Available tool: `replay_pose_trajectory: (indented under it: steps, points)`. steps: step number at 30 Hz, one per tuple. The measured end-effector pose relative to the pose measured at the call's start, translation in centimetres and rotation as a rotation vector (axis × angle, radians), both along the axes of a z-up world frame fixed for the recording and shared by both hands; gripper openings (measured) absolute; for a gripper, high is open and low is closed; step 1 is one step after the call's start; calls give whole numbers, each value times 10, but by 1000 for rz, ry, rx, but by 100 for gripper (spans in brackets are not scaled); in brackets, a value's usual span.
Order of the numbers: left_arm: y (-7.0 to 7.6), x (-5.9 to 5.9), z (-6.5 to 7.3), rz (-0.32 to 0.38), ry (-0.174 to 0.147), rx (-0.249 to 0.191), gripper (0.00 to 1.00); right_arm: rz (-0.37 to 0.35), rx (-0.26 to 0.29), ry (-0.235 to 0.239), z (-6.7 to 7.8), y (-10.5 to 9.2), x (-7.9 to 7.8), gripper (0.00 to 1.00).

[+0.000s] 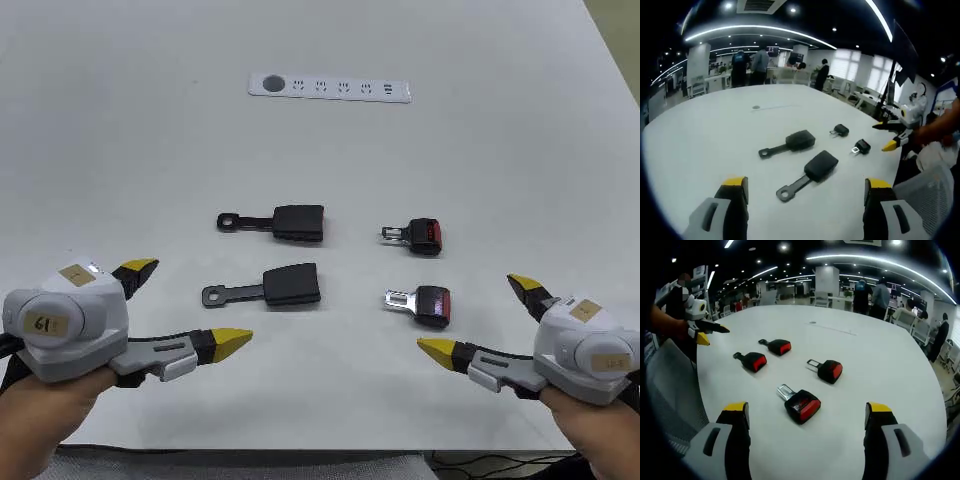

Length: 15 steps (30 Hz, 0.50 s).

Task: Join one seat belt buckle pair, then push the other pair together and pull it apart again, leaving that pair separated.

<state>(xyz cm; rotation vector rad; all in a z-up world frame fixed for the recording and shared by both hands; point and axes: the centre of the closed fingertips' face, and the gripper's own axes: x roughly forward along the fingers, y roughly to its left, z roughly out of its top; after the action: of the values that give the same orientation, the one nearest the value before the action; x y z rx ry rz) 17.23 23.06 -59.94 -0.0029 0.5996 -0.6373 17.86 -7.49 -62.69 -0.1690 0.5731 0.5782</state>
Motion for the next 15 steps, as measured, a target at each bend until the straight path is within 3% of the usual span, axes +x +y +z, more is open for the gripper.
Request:
replay_pose_trajectory:
  steps: [15]
  points:
    - [0,3,4,-2,-9,-2,99,-3,4,-9,4,-1,5,97]
